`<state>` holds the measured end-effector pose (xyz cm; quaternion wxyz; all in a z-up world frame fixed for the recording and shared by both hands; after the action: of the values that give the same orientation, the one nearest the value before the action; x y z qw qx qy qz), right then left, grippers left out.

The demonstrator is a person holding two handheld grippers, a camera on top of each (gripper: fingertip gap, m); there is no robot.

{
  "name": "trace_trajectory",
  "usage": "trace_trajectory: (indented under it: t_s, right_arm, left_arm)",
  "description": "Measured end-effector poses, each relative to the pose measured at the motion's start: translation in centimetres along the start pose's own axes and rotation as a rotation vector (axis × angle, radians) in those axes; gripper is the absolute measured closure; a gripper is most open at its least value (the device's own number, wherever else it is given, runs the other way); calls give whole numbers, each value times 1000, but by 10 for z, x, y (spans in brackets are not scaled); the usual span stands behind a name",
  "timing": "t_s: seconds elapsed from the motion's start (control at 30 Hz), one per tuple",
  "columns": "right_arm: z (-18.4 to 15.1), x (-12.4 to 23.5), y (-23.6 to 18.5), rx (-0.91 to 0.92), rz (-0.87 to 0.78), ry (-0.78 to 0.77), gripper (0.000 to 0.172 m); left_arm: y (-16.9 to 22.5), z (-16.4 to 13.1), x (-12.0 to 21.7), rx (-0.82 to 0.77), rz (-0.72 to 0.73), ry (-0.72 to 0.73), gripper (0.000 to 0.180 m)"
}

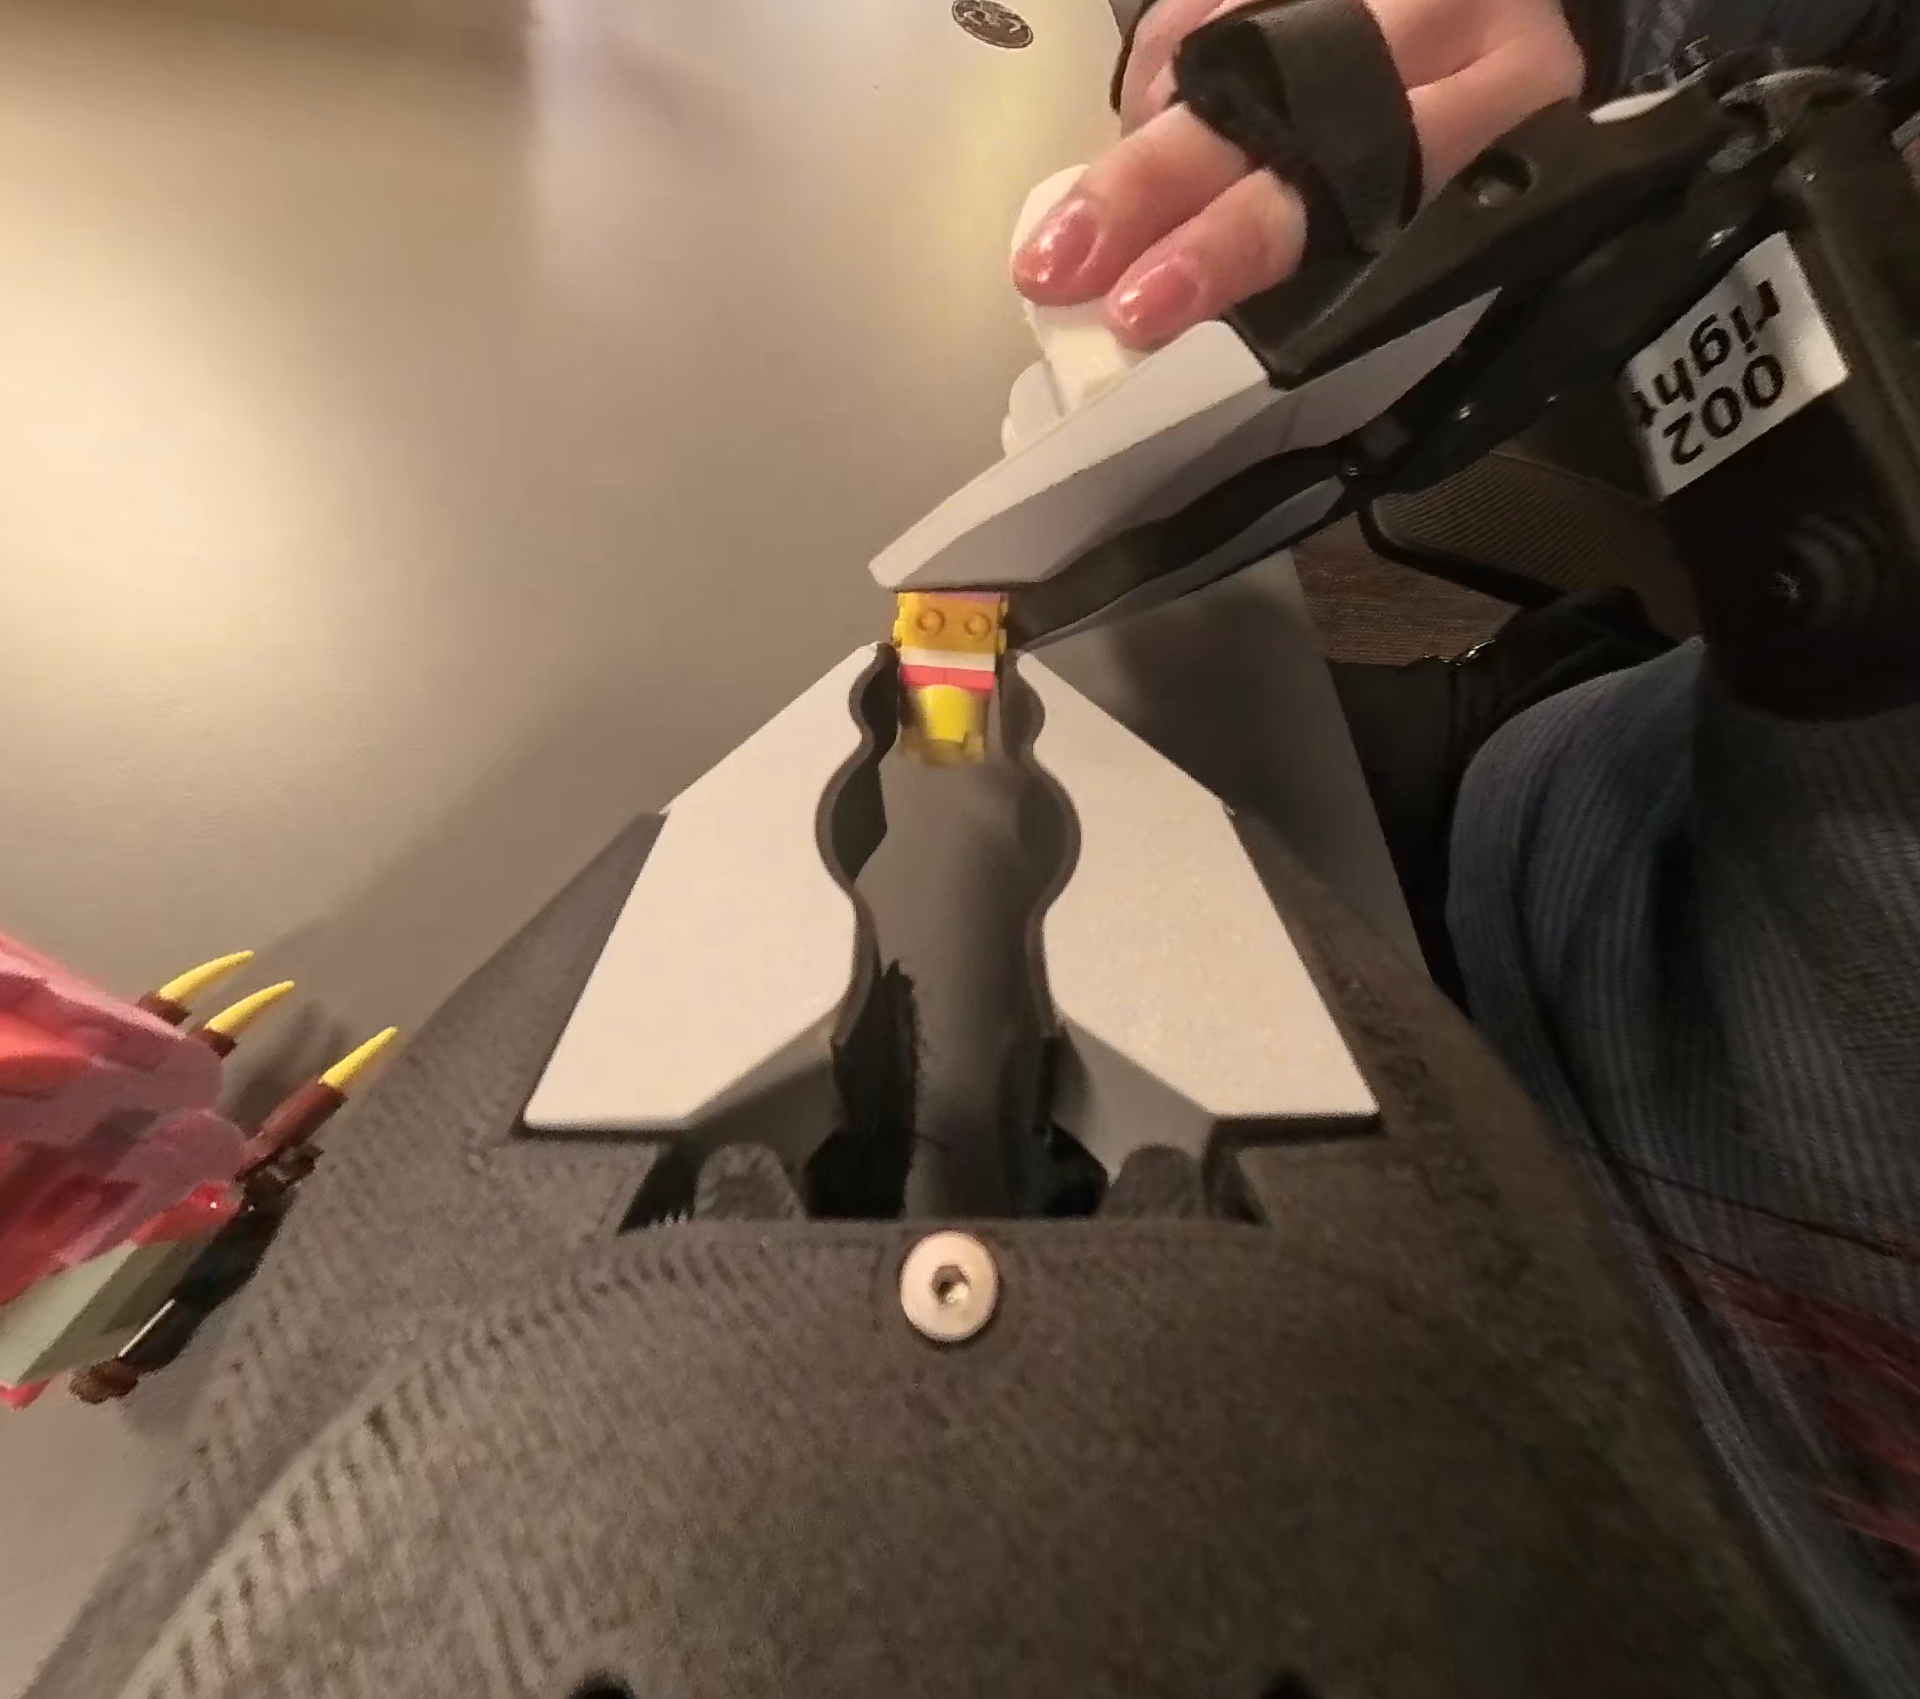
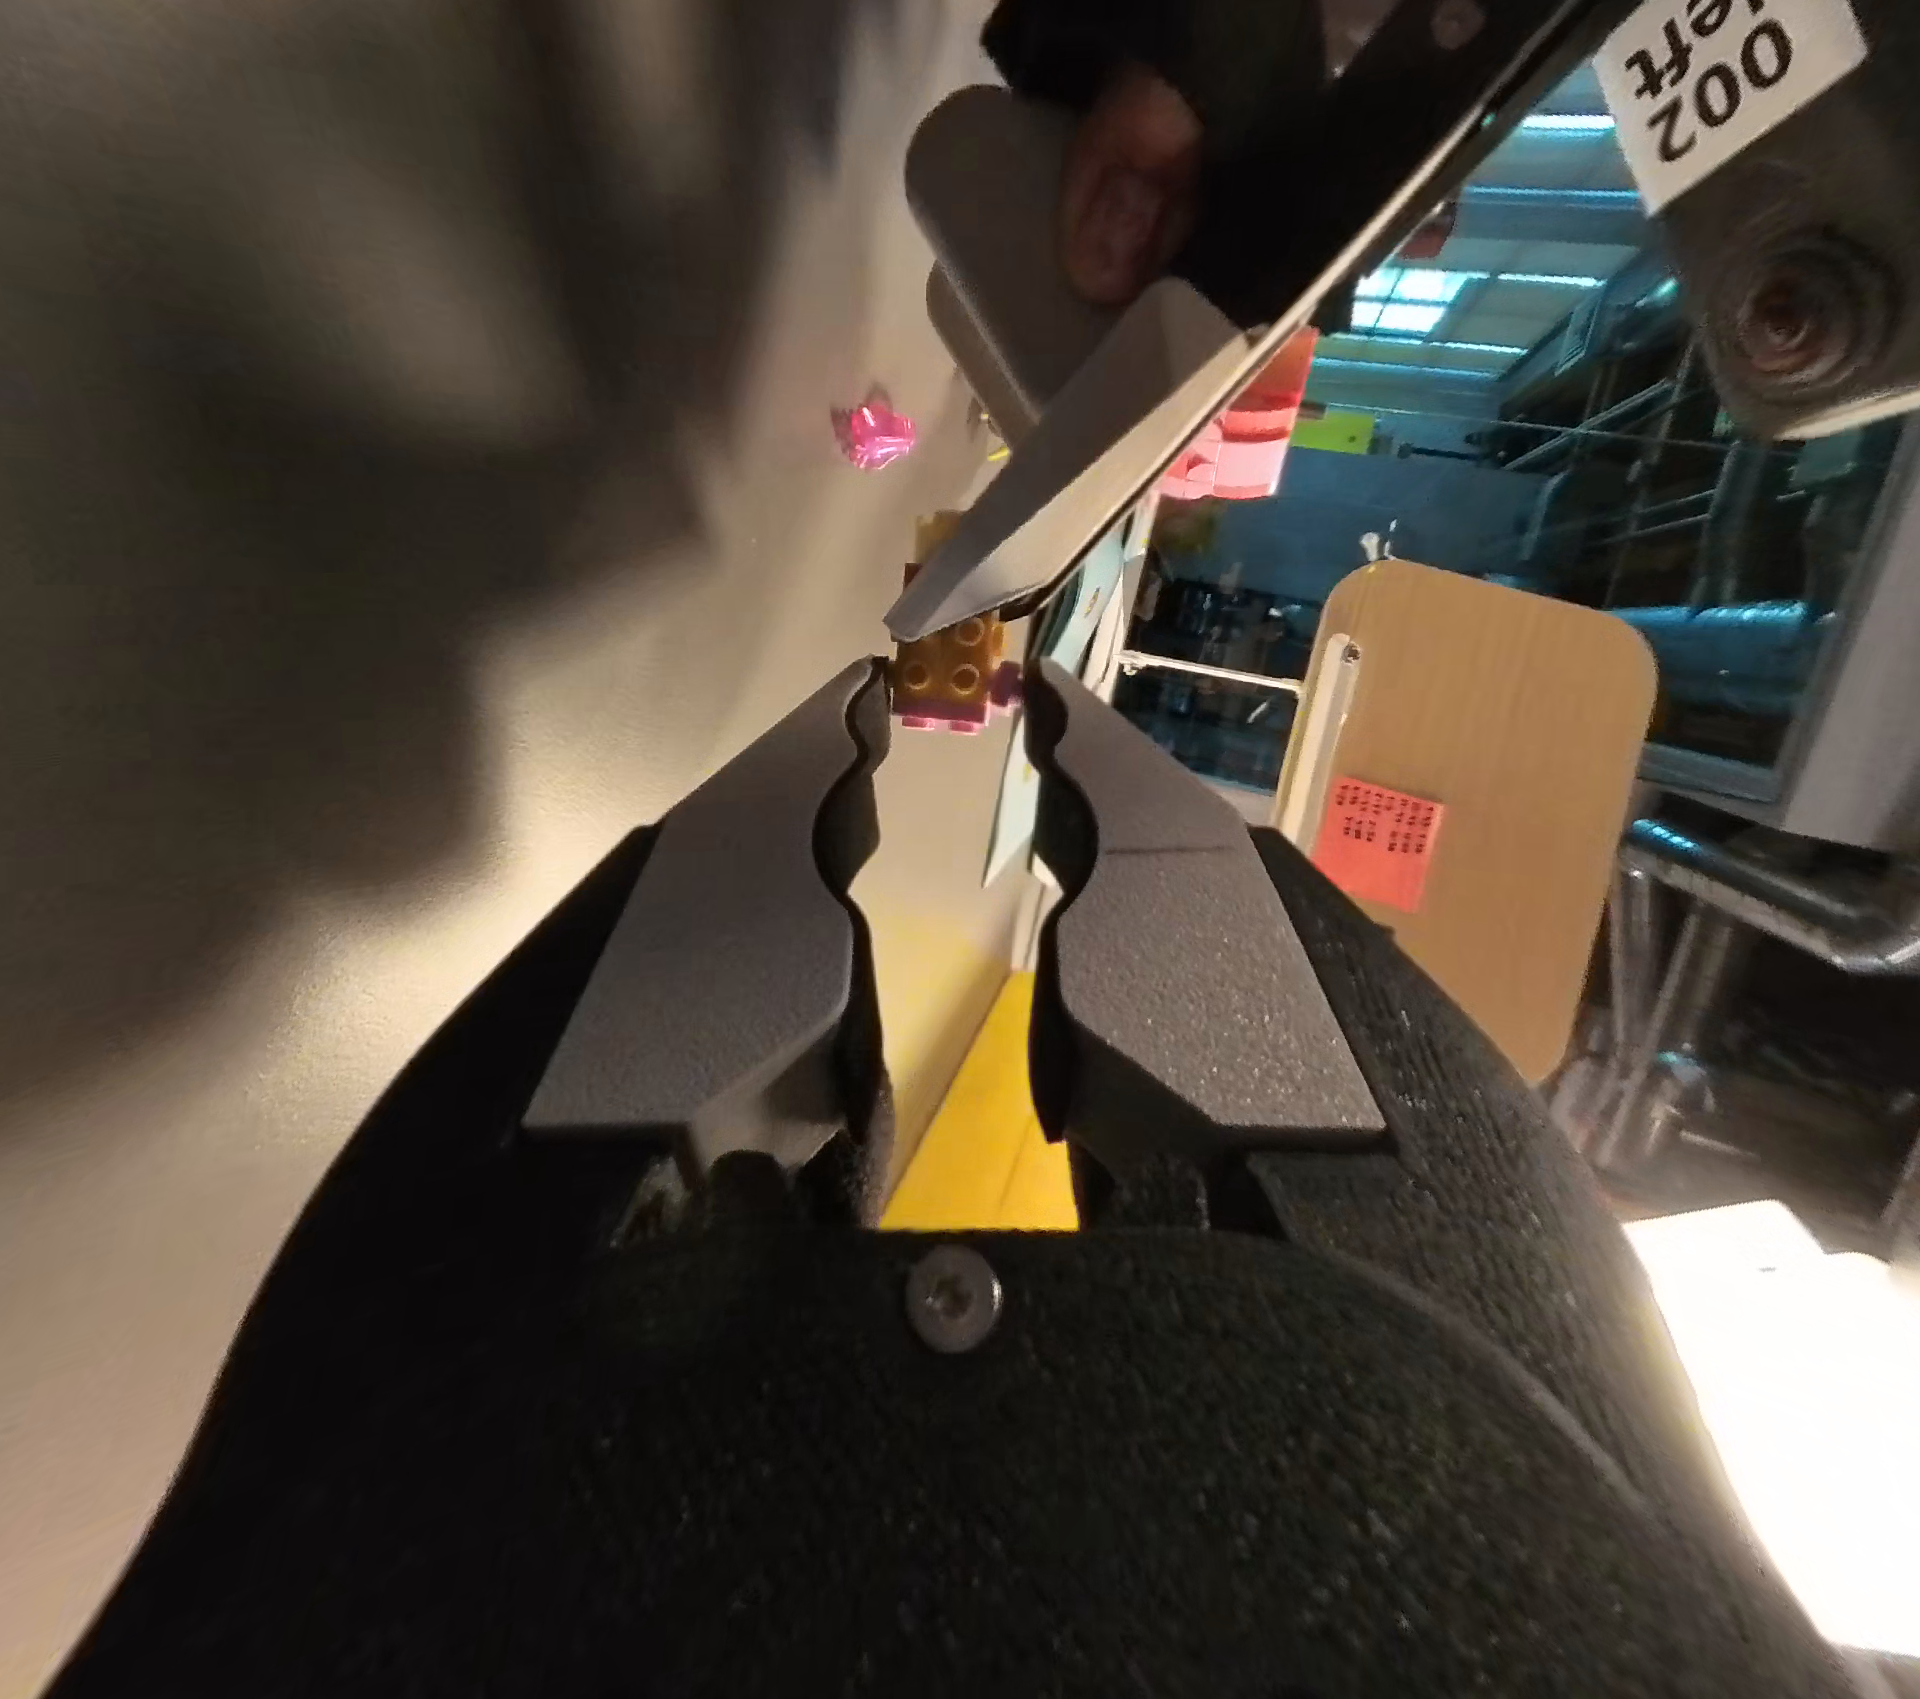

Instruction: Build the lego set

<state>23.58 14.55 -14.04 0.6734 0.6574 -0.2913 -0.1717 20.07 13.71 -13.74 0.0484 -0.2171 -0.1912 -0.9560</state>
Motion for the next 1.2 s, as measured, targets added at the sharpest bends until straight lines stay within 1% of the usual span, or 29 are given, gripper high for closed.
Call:
trace_trajectory:
  t_s: [0.2,0.33,0.4,0.5,0.53,0.57,0.63,0.7,0.8,1.03,1.2]
  right_arm:
    - [2,1,-5,147,-4,39,150]
    - [2,3,-9,153,31,53,151]
    - [1,3,-8,93,34,56,150]
    - [-2,2,-5,-189,61,45,147]
    - [-3,2,-4,-271,87,35,133]
    - [-6,2,-4,-326,102,18,123]
    - [-13,1,-3,-365,102,-6,119]
    - [-15,1,-3,-352,83,-2,119]
    - [-9,3,-1,-316,55,28,122]
    - [-2,3,6,-234,7,66,149]
    - [-2,3,7,-161,15,67,150]
  left_arm:
    - [0,-4,-4,-10,13,-38,163]
    - [1,-7,-7,-12,10,-54,163]
    - [0,-6,-7,-7,7,-46,163]
    - [-1,-2,-4,16,0,0,163]
    - [-2,-2,-3,20,0,5,163]
    - [-3,-2,-3,21,4,7,163]
    - [-4,-1,-2,21,14,12,163]
    - [-4,-1,-1,31,16,16,163]
    - [-5,-1,-1,50,4,26,163]
    - [-1,3,1,105,-67,80,163]
    - [-1,3,0,104,-62,76,163]
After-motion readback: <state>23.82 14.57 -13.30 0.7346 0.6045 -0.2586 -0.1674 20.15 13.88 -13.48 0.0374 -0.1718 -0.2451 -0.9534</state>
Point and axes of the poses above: each gripper's, where its closed fingertips meet, x back along the fingers, z out of its top, y = z × x across the jaws, the point moved 3 cm from there along x, back along the fingers, and after that the axes turned 11 degrees about -z, right-handed, at the moved point
